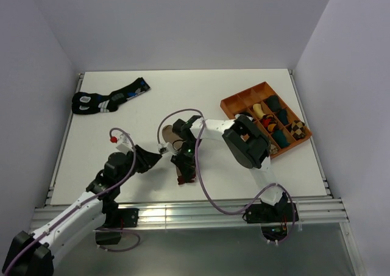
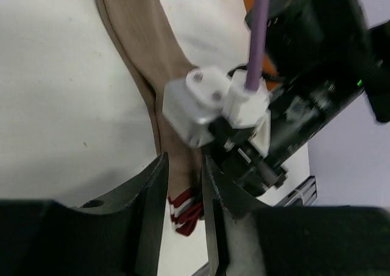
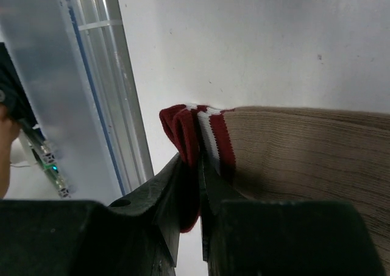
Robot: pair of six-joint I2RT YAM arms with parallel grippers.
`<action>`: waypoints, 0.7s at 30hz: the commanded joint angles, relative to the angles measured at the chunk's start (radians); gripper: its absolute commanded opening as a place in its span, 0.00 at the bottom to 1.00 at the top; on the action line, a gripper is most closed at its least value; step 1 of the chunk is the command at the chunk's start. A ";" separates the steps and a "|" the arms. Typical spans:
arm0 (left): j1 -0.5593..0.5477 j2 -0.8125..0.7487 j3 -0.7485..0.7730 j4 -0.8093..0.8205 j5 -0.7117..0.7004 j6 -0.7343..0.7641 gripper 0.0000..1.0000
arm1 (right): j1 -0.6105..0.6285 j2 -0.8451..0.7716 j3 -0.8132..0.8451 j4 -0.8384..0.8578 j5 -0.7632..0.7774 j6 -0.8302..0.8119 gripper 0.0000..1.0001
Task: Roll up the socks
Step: Move the sock to the center of the board, then roll the sock at the center of the board.
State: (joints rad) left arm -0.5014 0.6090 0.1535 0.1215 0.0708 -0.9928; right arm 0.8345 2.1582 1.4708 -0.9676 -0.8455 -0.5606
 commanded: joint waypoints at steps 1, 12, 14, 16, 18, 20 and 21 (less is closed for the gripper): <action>-0.070 0.034 -0.075 0.294 -0.039 -0.010 0.34 | -0.023 0.022 0.051 -0.060 -0.076 -0.032 0.20; -0.201 0.227 -0.132 0.576 -0.025 0.121 0.38 | -0.064 0.114 0.121 -0.137 -0.158 -0.041 0.20; -0.215 0.268 -0.118 0.576 -0.017 0.155 0.37 | -0.066 0.123 0.132 -0.163 -0.170 -0.053 0.20; -0.229 0.311 -0.115 0.605 -0.011 0.169 0.37 | -0.069 0.135 0.148 -0.184 -0.182 -0.067 0.20; -0.238 0.339 -0.114 0.630 -0.002 0.180 0.37 | -0.074 0.146 0.154 -0.207 -0.193 -0.081 0.20; -0.252 0.385 -0.105 0.653 0.009 0.197 0.37 | -0.078 0.146 0.152 -0.217 -0.205 -0.087 0.20; -0.256 0.400 -0.100 0.656 0.007 0.201 0.37 | -0.078 0.146 0.152 -0.218 -0.208 -0.090 0.20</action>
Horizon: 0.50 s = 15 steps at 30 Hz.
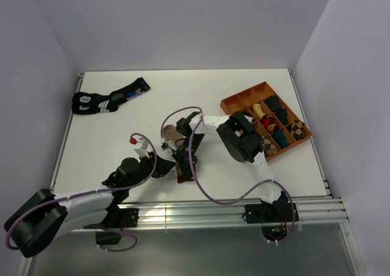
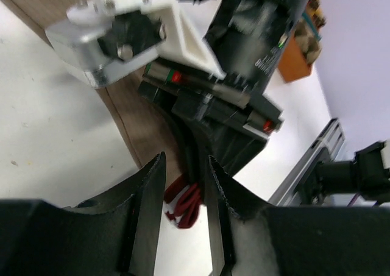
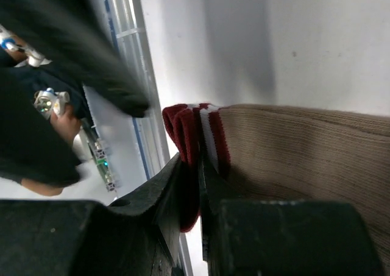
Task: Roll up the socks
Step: Roll the sock at the center of the board.
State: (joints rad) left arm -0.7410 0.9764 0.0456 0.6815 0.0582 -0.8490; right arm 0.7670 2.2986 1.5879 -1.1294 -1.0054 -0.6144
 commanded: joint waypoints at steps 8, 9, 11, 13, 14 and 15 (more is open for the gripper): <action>-0.090 0.199 0.050 0.191 0.055 0.105 0.38 | -0.037 0.031 0.072 -0.110 -0.084 -0.054 0.20; -0.093 0.211 0.050 0.207 0.063 0.105 0.38 | -0.038 0.033 0.073 -0.113 -0.088 -0.056 0.20; -0.100 0.237 0.046 0.228 0.072 0.105 0.39 | -0.040 0.036 0.078 -0.118 -0.087 -0.053 0.20; -0.103 0.255 0.056 0.233 0.081 0.110 0.39 | -0.040 0.036 0.078 -0.119 -0.087 -0.054 0.20; -0.103 0.261 0.057 0.234 0.087 0.111 0.39 | -0.040 0.038 0.080 -0.119 -0.085 -0.051 0.20; -0.104 0.266 0.060 0.237 0.094 0.111 0.39 | -0.041 0.038 0.080 -0.121 -0.087 -0.053 0.21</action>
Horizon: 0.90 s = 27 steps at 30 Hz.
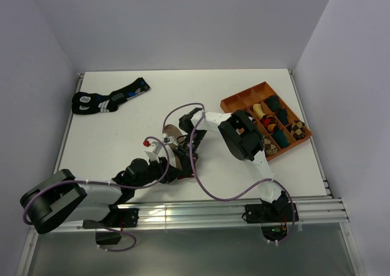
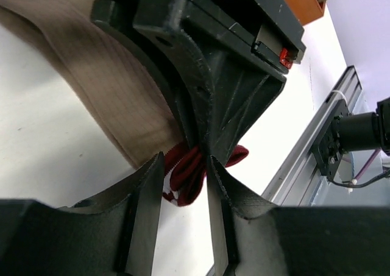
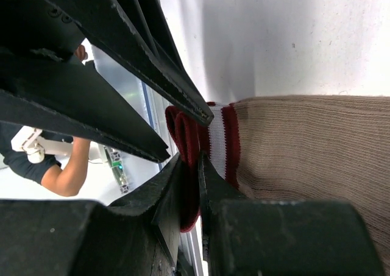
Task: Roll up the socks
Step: Roll the sock at the center of the board.
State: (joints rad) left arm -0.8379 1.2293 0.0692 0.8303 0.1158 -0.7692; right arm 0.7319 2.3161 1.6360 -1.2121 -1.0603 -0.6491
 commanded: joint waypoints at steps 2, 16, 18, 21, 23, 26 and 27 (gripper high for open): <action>-0.007 0.019 0.040 0.084 0.044 0.034 0.41 | -0.008 0.020 0.035 -0.040 -0.030 -0.017 0.20; -0.010 -0.025 0.038 -0.031 0.056 0.053 0.41 | -0.014 0.034 0.050 -0.086 -0.046 -0.047 0.20; -0.010 -0.037 0.040 -0.069 0.050 0.056 0.41 | -0.015 0.035 0.051 -0.086 -0.046 -0.047 0.20; -0.010 -0.042 0.043 -0.097 0.051 0.061 0.41 | -0.020 0.037 0.053 -0.092 -0.050 -0.050 0.20; -0.010 -0.050 0.044 -0.102 0.056 0.062 0.41 | -0.019 0.043 0.056 -0.098 -0.055 -0.057 0.20; -0.010 -0.051 0.047 -0.103 0.064 0.067 0.41 | -0.020 0.048 0.059 -0.102 -0.053 -0.058 0.19; -0.010 -0.047 0.047 -0.103 0.065 0.068 0.41 | -0.022 0.048 0.061 -0.104 -0.053 -0.060 0.19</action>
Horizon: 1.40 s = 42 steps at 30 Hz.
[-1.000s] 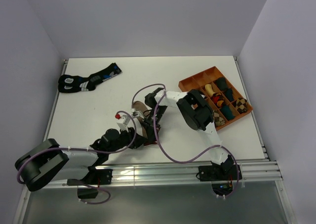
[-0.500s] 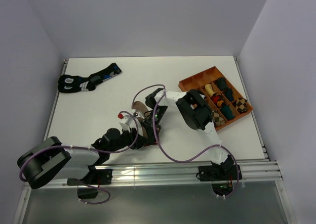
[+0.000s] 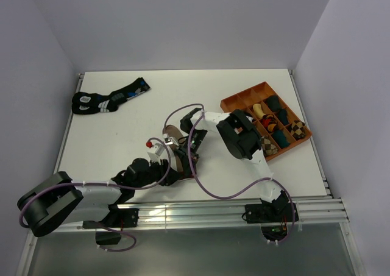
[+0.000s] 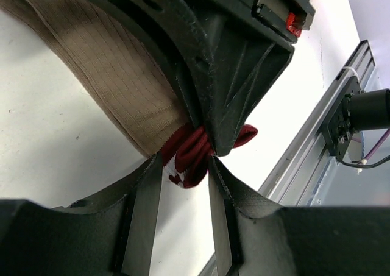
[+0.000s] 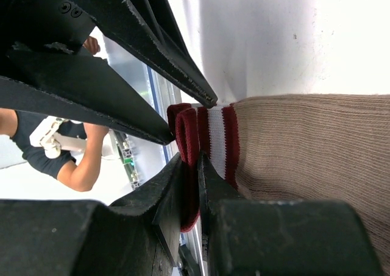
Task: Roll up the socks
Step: Roll the sock at the center of the board.
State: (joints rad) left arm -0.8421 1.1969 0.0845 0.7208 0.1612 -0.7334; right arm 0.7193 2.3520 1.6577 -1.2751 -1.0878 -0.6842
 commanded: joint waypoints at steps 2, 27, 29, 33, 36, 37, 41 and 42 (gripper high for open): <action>-0.008 -0.007 0.038 0.005 0.027 0.035 0.41 | -0.009 0.012 0.039 -0.040 -0.024 -0.025 0.19; -0.008 0.001 0.072 -0.069 0.043 0.040 0.38 | -0.023 0.026 0.027 -0.026 -0.021 -0.015 0.18; -0.006 0.004 0.078 -0.075 0.041 0.042 0.39 | -0.026 0.026 0.027 -0.026 -0.021 -0.015 0.18; -0.006 0.012 0.089 -0.089 0.041 0.048 0.38 | -0.027 0.023 0.028 -0.021 -0.021 -0.009 0.18; -0.006 0.009 0.093 -0.090 0.034 0.049 0.38 | -0.027 0.023 0.030 -0.018 -0.024 -0.008 0.18; -0.008 0.009 0.092 -0.090 0.032 0.051 0.38 | -0.026 0.023 0.031 -0.018 -0.023 -0.009 0.18; -0.006 0.015 0.104 -0.087 0.029 0.051 0.37 | -0.026 0.021 0.030 -0.020 -0.023 -0.008 0.18; -0.006 0.021 0.109 -0.087 0.028 0.052 0.37 | -0.027 0.024 0.028 -0.017 -0.023 -0.009 0.18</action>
State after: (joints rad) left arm -0.8440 1.2148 0.1505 0.6136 0.1902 -0.7136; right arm 0.7002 2.3646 1.6650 -1.2873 -1.0901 -0.6960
